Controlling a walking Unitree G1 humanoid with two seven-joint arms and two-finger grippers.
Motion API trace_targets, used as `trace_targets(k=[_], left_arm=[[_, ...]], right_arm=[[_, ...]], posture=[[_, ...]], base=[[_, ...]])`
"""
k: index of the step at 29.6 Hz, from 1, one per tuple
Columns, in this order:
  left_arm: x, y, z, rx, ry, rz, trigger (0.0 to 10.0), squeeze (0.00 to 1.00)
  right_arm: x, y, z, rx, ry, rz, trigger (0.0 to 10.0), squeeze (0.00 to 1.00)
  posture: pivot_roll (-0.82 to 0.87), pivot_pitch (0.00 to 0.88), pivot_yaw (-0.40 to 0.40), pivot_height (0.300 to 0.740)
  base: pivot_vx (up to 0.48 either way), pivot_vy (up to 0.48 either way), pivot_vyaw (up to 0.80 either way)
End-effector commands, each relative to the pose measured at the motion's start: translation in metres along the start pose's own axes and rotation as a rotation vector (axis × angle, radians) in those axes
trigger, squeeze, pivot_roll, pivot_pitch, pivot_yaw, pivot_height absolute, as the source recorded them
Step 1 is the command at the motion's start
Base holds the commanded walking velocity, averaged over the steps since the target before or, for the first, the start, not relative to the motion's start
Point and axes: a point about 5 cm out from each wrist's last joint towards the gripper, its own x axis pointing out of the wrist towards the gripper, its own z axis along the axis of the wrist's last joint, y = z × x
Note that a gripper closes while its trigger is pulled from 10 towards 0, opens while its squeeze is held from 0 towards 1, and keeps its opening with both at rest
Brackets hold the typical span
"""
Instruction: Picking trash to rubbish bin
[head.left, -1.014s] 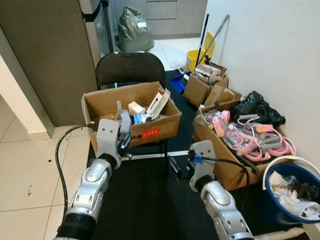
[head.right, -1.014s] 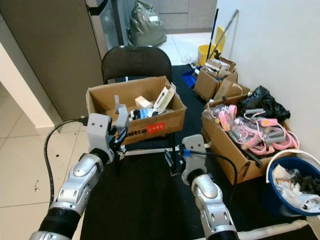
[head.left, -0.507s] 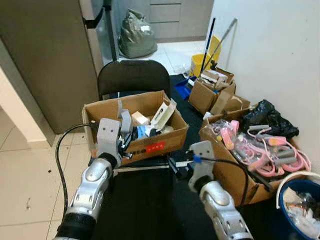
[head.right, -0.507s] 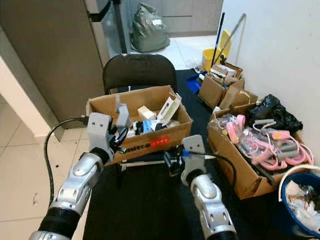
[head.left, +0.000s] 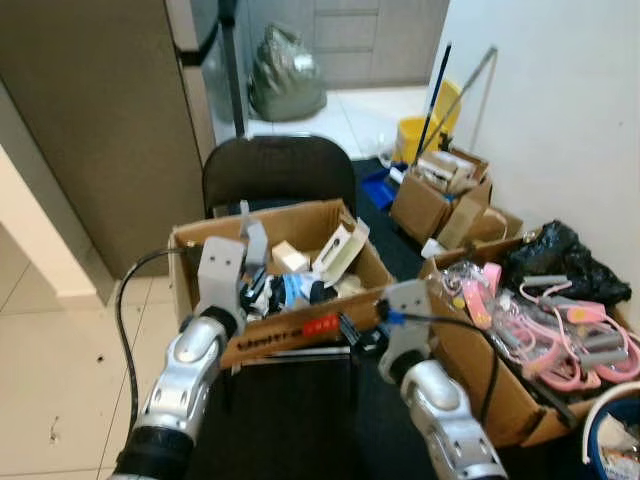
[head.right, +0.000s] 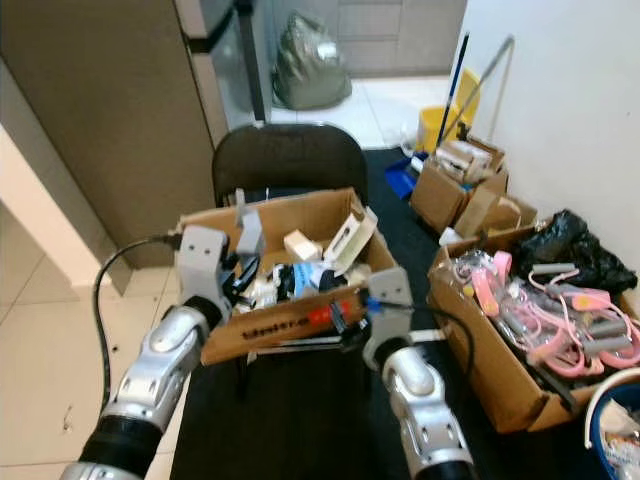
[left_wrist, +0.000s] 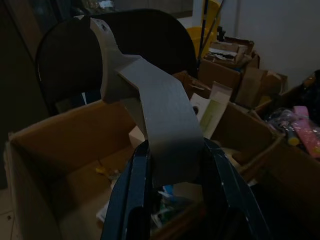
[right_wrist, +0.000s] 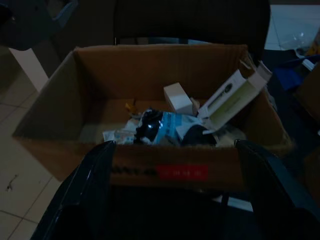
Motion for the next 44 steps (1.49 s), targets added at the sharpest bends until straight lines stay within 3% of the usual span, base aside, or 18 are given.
trace_targets(k=[1, 22, 33, 34, 40, 44], left_arm=[[-0.001, -0.001, -0.003, 0.003, 0.017, -0.005, 10.0, 0.00], [-0.001, 0.000, -0.003, 0.008, 0.020, -0.007, 10.0, 0.00], [0.001, -0.001, -0.003, 0.028, 0.028, -0.019, 10.0, 0.00], [0.000, -0.005, -0.004, 0.066, 0.046, -0.072, 10.0, 0.00], [-0.002, -0.011, -0.012, 0.118, 0.140, -0.194, 10.0, 0.00], [-0.011, -0.010, -0.032, 0.180, 0.332, -0.345, 10.0, 0.00]], right_arm=[[-0.003, -0.005, -0.004, -0.004, 0.015, -0.016, 10.0, 0.00], [-0.002, -0.004, -0.005, -0.004, 0.019, -0.010, 10.0, 0.00], [-0.002, -0.005, -0.005, -0.007, 0.022, -0.011, 10.0, 0.00], [-0.003, -0.005, -0.005, -0.008, 0.024, -0.008, 10.0, 0.00], [-0.003, -0.005, -0.006, -0.018, 0.033, 0.002, 10.0, 0.00], [0.000, -0.004, -0.010, -0.045, 0.083, 0.050, 10.0, 0.00]], posture=[[-0.05, 0.077, 0.055, 0.740], [-0.05, 0.080, 0.055, 0.740], [-0.05, 0.074, 0.055, 0.740], [-0.05, 0.068, 0.052, 0.740], [-0.05, 0.066, 0.050, 0.740], [-0.05, 0.060, 0.049, 0.740]], base=[[0.390, 0.000, 0.00], [0.393, 0.000, 0.00], [0.048, 0.000, 0.00], [0.000, 0.000, 0.00], [0.000, 0.000, 0.00], [0.000, 0.000, 0.00]])
